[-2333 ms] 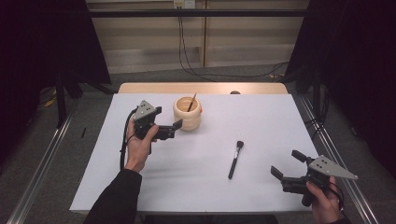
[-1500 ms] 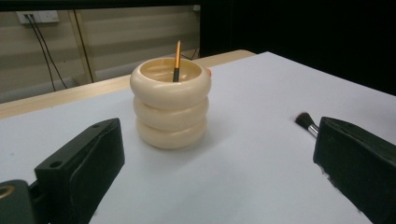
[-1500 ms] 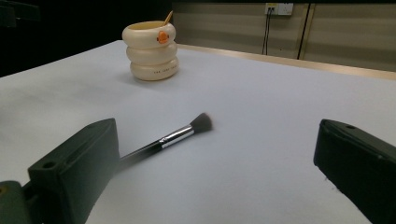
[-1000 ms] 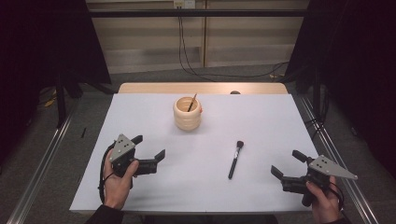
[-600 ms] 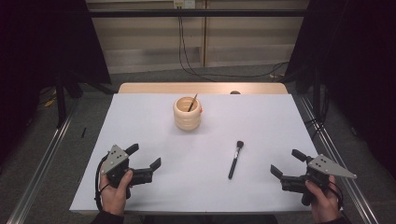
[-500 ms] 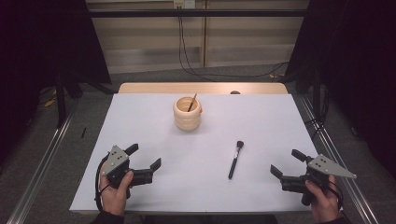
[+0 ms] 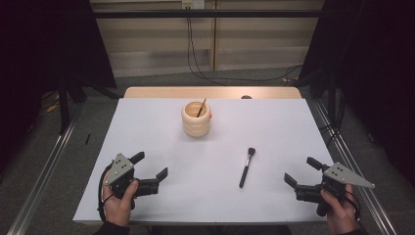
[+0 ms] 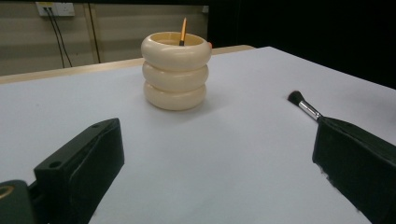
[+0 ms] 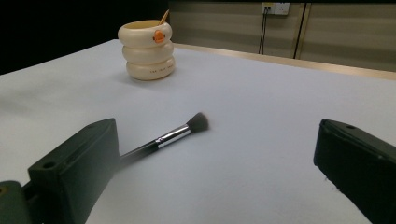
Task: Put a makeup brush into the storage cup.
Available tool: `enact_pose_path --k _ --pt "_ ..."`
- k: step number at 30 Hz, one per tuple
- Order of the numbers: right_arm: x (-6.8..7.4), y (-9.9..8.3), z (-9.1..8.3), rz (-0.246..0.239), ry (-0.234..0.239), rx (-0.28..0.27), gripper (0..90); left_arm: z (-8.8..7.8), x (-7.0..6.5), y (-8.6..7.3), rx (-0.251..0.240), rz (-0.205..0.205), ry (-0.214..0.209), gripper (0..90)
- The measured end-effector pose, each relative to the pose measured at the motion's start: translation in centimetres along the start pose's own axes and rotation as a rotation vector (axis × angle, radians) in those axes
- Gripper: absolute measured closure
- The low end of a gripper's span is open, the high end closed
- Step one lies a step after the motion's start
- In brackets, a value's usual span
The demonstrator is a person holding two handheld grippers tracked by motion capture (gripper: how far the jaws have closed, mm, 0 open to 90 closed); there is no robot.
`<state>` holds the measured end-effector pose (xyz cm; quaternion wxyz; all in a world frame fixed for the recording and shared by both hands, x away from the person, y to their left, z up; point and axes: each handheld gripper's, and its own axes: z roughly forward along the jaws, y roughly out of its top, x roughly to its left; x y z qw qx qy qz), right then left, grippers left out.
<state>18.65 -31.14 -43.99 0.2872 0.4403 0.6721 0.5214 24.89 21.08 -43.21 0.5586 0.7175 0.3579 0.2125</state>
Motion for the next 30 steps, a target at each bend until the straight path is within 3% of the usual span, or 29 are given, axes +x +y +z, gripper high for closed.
enact_pose_path --k 5,11,15,20,30 --pt "0.2 0.1 0.1 0.001 -0.003 -0.001 0.0 -0.3 0.0 0.0 -0.013 -0.013 0.009 2.1" --pt "0.2 0.2 0.3 -0.017 -0.004 -0.009 0.0 -0.5 -0.2 0.1 -0.034 0.004 0.026 2.1" --pt "0.1 0.5 0.7 -0.026 -0.005 -0.001 0.0 -0.6 -0.2 0.1 -0.032 -0.008 0.017 2.1" --pt "0.3 1.8 1.7 -0.038 0.039 -0.002 0.0 -0.6 -0.4 -0.1 -0.034 -0.011 0.017 2.1" --pt "0.3 3.6 5.1 -0.042 0.07 0.054 0.0 -0.7 -0.3 -0.2 -0.034 -0.001 0.019 2.2"
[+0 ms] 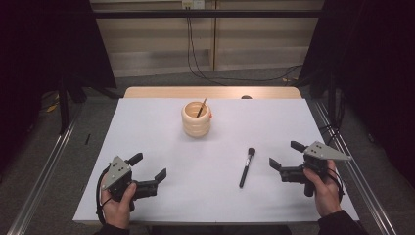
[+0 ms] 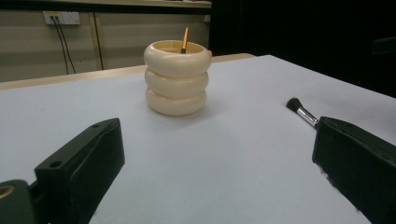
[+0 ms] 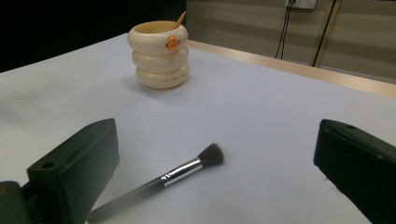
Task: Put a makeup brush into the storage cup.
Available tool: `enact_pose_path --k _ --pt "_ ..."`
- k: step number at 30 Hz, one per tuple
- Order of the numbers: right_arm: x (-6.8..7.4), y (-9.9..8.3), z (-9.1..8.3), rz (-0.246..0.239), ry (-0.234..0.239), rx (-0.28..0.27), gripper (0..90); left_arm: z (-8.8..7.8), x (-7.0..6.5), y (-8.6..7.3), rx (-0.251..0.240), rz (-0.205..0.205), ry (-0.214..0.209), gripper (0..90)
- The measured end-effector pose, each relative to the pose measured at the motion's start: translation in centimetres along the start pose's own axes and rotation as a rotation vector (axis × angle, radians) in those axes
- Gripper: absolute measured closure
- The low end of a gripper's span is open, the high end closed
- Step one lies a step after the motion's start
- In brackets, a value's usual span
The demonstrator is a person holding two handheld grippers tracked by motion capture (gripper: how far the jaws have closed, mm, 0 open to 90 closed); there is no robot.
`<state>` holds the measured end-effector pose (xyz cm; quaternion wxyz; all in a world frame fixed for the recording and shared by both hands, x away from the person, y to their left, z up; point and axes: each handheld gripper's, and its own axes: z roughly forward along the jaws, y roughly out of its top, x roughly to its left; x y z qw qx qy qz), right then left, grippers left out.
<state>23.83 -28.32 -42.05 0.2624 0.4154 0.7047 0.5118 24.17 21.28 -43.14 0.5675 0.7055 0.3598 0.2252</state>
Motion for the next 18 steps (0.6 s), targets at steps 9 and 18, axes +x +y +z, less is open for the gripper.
enact_pose_path --k 9,18 --pt "-0.7 1.2 2.1 -0.008 0.03 0.075 0.0 -0.1 0.1 -0.1 0.005 -0.004 -0.002 2.1" --pt "-1.1 2.2 4.0 -0.012 0.034 0.165 0.3 -0.1 0.0 -0.1 0.009 0.005 -0.004 2.1"
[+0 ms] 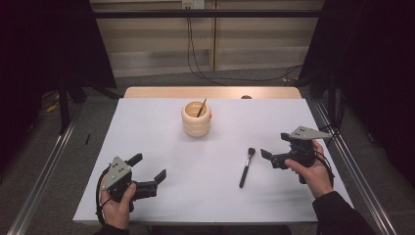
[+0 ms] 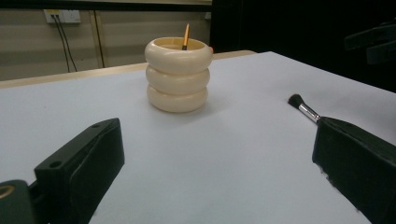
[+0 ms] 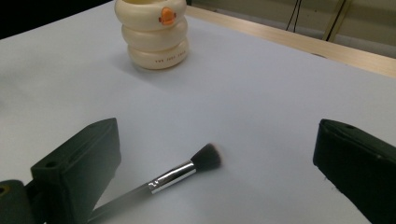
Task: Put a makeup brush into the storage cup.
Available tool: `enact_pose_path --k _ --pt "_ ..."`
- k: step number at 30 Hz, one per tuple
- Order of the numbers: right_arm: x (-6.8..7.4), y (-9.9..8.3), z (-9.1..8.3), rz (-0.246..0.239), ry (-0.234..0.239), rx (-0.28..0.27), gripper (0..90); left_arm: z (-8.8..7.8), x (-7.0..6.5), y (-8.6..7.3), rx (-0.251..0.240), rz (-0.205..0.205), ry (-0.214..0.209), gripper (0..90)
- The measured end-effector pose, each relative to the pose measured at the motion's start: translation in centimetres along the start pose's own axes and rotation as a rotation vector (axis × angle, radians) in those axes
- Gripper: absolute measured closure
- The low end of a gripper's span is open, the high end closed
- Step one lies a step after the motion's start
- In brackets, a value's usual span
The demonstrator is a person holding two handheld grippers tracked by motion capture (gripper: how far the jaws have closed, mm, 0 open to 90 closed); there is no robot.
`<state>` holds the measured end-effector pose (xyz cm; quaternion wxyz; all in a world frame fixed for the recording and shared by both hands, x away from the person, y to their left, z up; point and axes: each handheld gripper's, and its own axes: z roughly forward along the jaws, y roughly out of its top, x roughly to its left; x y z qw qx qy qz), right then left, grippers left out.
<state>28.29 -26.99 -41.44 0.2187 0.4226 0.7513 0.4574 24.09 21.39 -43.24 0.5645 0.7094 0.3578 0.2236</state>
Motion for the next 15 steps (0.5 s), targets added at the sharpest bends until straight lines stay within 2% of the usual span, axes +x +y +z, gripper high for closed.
enact_pose_path --k 4,8,10,15 --pt "0.0 0.6 0.7 -0.014 0.014 0.04 1.1 0.0 0.0 -0.1 0.006 0.004 -0.001 2.1" --pt "-0.1 1.4 1.7 -0.021 0.025 0.121 2.5 0.0 0.0 0.0 0.007 0.008 0.002 2.1" --pt "0.0 1.6 2.2 -0.031 0.016 0.164 3.8 0.0 0.0 -0.1 0.009 0.013 -0.01 2.1" --pt "0.2 1.7 3.2 -0.022 0.016 0.253 4.0 0.0 0.1 -0.1 0.017 0.015 -0.001 2.1"
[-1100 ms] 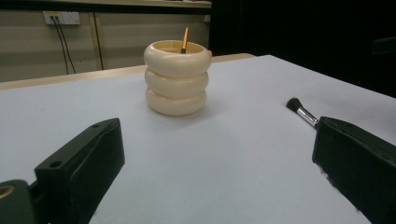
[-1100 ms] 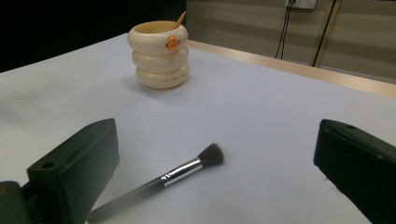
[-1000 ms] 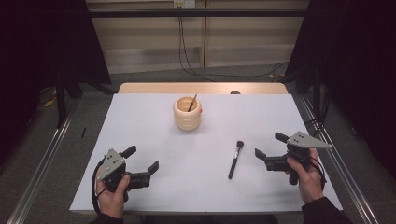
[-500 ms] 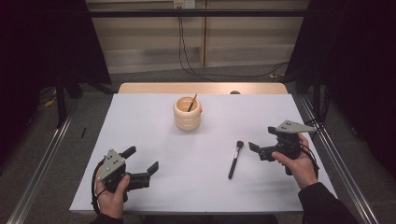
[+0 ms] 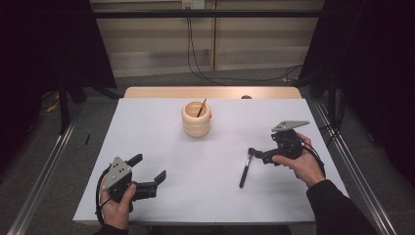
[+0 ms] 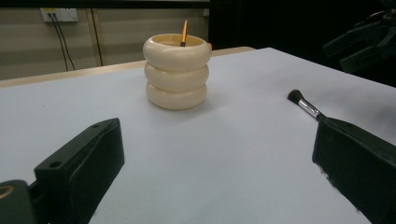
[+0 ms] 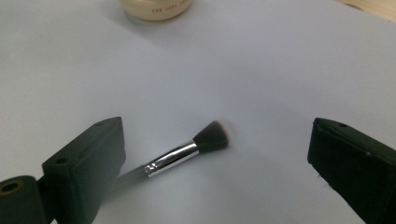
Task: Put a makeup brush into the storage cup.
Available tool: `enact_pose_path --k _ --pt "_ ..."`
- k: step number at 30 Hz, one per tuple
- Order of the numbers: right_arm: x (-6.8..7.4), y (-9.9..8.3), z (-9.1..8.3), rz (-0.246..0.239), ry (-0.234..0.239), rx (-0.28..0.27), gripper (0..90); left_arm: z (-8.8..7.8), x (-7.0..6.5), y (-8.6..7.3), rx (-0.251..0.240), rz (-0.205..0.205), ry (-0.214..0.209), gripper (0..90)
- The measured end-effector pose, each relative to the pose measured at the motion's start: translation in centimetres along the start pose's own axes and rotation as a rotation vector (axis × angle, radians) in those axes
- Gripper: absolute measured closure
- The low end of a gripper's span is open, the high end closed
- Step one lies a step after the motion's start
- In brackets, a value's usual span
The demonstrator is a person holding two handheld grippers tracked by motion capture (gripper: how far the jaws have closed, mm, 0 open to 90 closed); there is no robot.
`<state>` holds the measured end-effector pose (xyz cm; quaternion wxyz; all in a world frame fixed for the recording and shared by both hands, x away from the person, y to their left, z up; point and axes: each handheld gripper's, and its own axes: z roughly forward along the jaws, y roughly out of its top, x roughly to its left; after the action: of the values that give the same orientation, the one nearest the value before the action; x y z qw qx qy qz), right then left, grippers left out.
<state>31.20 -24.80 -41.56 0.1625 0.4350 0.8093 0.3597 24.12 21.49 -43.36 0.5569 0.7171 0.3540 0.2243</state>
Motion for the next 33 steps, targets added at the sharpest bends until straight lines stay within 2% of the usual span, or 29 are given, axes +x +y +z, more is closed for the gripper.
enact_pose_path --k 2,8,13,14,20,23,26,27,30,31,33 --pt "-0.1 0.1 0.5 -0.008 0.008 0.022 4.0 0.0 0.1 0.0 -0.002 -0.003 -0.004 2.1" --pt "-0.2 0.6 1.5 0.009 0.02 0.095 5.5 0.1 0.1 0.0 -0.002 -0.004 -0.003 2.1" --pt "-0.2 1.3 2.3 0.032 0.03 0.203 8.0 0.1 0.1 0.0 -0.003 -0.003 -0.001 2.1" --pt "-0.3 1.4 2.5 0.027 0.035 0.211 9.1 0.1 0.2 0.0 -0.001 -0.001 -0.001 2.1" --pt "-0.2 1.7 3.6 0.07 0.057 0.326 12.0 0.2 0.2 0.0 0.009 0.003 -0.002 2.1" --pt "-0.3 1.8 4.4 0.069 0.065 0.368 15.1 0.3 0.2 -0.1 0.013 0.003 -0.003 2.1" --pt "-0.3 1.9 5.0 0.108 0.068 0.415 15.4 0.2 0.4 -0.1 0.002 -0.024 -0.026 2.1" --pt "-0.3 1.9 5.2 0.103 0.066 0.416 15.5 0.2 0.3 -0.1 0.01 0.001 0.002 2.2" --pt "0.0 2.0 5.6 0.118 0.057 0.437 18.4 0.3 0.3 -0.1 0.008 -0.01 -0.023 2.1" --pt "0.1 2.0 5.7 0.125 0.061 0.451 19.3 0.2 0.3 -0.1 0.013 0.0 -0.012 2.1" --pt "0.2 2.0 6.1 0.126 0.059 0.459 21.2 0.2 0.3 -0.1 0.009 -0.01 -0.01 2.1"
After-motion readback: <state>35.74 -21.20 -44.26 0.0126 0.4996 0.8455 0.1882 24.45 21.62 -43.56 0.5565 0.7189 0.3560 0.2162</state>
